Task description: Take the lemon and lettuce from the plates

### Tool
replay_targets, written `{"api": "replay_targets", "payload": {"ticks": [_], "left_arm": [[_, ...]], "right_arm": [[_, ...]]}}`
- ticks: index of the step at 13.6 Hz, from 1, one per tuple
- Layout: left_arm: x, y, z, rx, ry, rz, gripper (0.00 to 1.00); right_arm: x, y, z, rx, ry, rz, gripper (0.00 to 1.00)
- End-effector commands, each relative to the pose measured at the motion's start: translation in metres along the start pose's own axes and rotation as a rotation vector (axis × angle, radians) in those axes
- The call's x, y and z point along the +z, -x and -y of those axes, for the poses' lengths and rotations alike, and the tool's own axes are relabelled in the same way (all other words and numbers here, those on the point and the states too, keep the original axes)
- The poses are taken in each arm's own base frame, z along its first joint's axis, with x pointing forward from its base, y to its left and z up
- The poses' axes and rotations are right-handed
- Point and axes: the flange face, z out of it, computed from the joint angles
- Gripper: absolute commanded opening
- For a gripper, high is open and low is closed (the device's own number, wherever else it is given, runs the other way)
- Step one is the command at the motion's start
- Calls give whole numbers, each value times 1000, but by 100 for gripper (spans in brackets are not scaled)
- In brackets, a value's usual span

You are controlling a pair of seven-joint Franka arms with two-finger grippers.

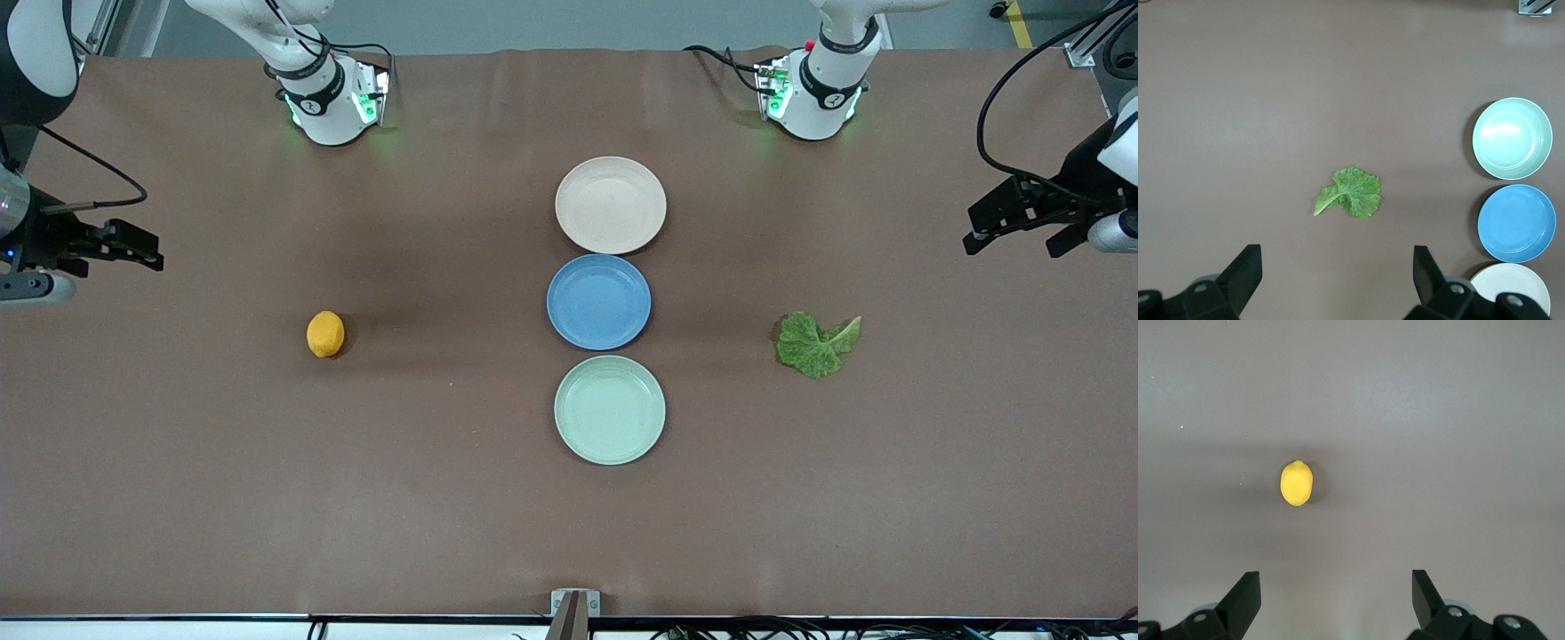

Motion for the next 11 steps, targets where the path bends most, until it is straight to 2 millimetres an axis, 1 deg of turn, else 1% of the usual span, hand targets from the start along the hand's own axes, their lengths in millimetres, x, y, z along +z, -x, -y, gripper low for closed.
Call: {"api": "replay_targets", "payload": {"ticks": [1, 4, 7, 8, 10, 11], "left_arm": [[-5, -3, 2, 8, -8, -3, 100], [-5, -3, 2, 8, -8, -3, 100], [-5, -3, 3, 6, -8, -3, 100], [-5, -3, 3, 6, -8, -3, 100], [-5, -3, 3, 5, -8, -3, 100], [-5, -3, 3, 5, -8, -3, 100]], "right_arm": [[-3, 16, -5, -16, -17, -20, 100], [-13, 29, -7, -25, -17, -37, 100], [-18, 33, 2, -39, -14, -42, 100], [-23, 36, 4, -45, -13, -48, 100], [-26, 40, -2, -31, -14, -48, 100], [-26, 40, 2, -40, -14, -49, 100]]}}
